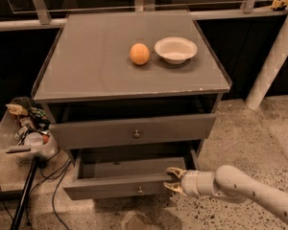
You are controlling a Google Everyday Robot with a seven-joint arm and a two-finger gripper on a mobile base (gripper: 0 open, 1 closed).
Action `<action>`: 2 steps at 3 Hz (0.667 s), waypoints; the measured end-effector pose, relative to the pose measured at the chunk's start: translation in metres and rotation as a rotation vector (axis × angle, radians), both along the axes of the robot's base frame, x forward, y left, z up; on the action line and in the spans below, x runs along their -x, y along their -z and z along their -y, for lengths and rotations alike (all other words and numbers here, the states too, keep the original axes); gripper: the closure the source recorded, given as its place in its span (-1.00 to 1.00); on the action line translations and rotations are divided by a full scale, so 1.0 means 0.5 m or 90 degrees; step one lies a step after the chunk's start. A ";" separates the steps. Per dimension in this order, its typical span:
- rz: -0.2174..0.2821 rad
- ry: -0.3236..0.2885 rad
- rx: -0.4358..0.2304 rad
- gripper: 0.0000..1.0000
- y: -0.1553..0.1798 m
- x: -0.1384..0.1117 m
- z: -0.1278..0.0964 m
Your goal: Open middle drawer
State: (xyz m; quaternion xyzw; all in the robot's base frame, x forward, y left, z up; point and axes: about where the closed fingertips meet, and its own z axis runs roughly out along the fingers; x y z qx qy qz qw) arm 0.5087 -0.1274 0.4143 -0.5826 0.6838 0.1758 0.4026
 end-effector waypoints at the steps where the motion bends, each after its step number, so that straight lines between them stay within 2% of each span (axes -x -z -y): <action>1: -0.004 0.003 0.005 1.00 0.004 0.044 0.019; 2: -0.004 0.003 0.005 1.00 -0.008 0.046 0.021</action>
Offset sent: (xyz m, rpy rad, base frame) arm -0.2719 -0.0941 -0.0236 0.0170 0.1106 -0.1974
